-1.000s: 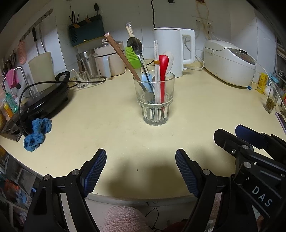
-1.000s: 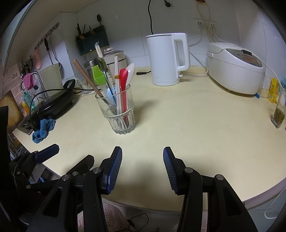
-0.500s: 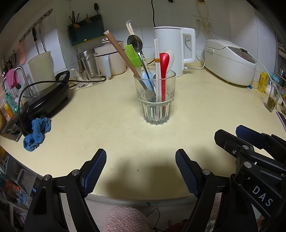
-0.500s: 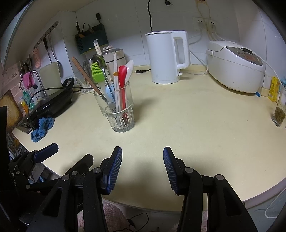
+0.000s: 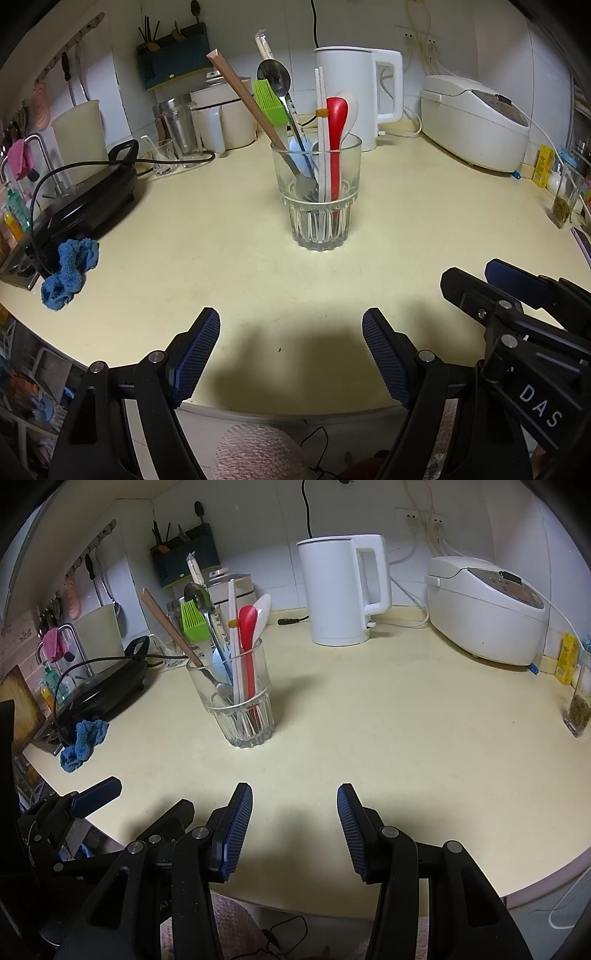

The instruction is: Organize utensils

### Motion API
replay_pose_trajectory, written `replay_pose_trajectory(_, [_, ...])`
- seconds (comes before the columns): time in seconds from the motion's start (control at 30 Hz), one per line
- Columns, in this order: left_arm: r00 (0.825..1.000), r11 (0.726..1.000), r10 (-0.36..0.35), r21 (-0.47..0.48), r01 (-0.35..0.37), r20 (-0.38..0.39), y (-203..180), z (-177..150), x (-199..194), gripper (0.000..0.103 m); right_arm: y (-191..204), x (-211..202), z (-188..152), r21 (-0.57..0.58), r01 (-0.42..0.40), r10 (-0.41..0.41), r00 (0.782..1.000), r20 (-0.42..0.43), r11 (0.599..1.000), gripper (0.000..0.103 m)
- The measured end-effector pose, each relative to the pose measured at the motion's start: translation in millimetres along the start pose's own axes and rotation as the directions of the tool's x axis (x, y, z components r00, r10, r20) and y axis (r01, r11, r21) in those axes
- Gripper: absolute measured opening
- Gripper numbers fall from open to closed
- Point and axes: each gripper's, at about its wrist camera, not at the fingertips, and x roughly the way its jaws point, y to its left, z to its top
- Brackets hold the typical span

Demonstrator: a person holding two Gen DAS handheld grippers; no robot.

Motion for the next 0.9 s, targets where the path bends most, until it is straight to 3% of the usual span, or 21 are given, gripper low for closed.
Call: replay_pose_trajectory(0.9, [1.0,1.0,-0.001,0.001,0.001,-0.003,-0.2,-2.5,1.6,0.083,2.5,3.6,-1.9,-0.001,-0.003,0.003,1.0,-0.011,1.0,0.049])
